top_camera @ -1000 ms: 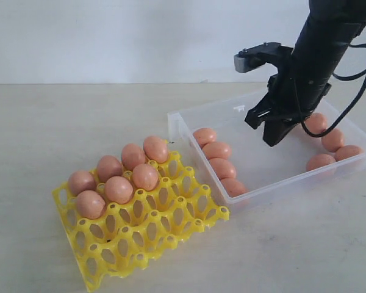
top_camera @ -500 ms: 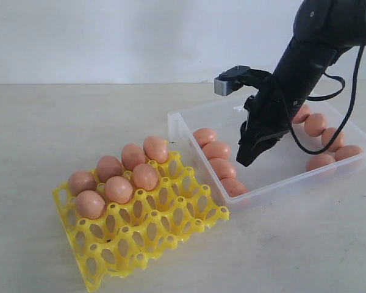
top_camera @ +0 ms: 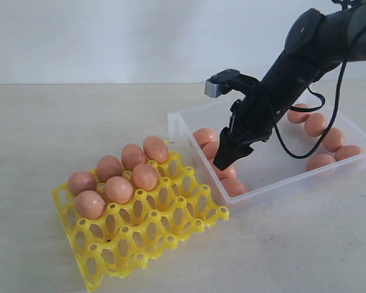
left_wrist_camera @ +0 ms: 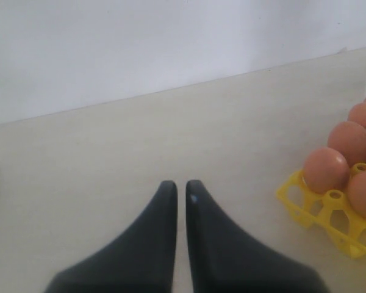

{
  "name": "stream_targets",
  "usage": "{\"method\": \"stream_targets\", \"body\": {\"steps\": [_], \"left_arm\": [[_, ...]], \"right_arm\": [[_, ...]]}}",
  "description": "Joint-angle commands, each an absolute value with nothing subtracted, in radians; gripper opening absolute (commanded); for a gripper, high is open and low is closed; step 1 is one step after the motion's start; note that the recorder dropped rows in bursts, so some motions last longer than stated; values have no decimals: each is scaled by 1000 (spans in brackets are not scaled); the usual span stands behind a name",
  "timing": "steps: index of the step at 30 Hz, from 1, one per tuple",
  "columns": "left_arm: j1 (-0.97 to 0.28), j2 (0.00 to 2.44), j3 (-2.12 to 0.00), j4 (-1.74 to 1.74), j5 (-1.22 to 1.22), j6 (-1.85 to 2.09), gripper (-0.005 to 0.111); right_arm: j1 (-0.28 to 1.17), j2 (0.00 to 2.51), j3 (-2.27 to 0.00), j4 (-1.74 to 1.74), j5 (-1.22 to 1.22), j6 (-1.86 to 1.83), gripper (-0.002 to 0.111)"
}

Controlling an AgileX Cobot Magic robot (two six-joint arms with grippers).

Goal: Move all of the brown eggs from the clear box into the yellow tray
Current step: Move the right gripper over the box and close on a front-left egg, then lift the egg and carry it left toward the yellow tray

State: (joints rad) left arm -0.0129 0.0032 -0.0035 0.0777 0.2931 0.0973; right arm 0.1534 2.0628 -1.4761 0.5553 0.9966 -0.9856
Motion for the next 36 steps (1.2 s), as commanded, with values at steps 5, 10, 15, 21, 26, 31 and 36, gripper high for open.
{"method": "stream_targets", "body": {"steps": [5, 10, 15, 21, 26, 31, 36], "left_arm": [[-21, 0, 0, 76, 293, 94, 4], [-21, 0, 0, 76, 293, 94, 4], [-21, 0, 0, 76, 293, 94, 4], [-21, 0, 0, 76, 293, 94, 4], [-21, 0, 0, 76, 293, 94, 4], [-21, 0, 0, 76, 293, 94, 4], [-21, 0, 0, 76, 293, 94, 4]], "right_arm": [[149, 2128, -1478, 582, 947, -1003, 56], [149, 2156, -1478, 627, 878, -1003, 55], [149, 2162, -1478, 645, 887, -1003, 21], [149, 2153, -1478, 645, 979, -990, 0], [149, 2005, -1478, 579, 940, -959, 0], [149, 1779, -1478, 495, 786, -720, 0], [161, 1611, -1423, 631, 578, -607, -1]]}}
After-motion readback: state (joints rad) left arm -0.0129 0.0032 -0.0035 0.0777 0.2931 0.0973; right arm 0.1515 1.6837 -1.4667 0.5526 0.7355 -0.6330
